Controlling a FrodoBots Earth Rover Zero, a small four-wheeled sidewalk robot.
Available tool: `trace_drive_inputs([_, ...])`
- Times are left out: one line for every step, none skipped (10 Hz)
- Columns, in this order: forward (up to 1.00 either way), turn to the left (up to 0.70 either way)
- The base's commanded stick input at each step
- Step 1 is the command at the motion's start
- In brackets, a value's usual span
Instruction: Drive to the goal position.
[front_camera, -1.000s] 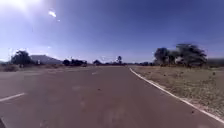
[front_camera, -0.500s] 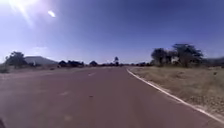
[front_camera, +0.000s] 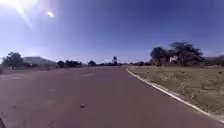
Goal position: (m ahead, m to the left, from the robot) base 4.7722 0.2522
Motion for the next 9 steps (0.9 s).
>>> trace_drive_inputs([1.0,-0.02])
trace_drive_inputs([1.0,-0.18])
trace_drive_inputs([1.0,-0.34])
trace_drive_inputs([1.0,-0.14])
trace_drive_inputs([1.0,0.0])
trace_drive_inputs([1.0,0.0])
trace_drive_inputs([1.0,0.0])
trace_drive_inputs([1.0,0.0])
trace_drive_inputs([1.0,0.0])
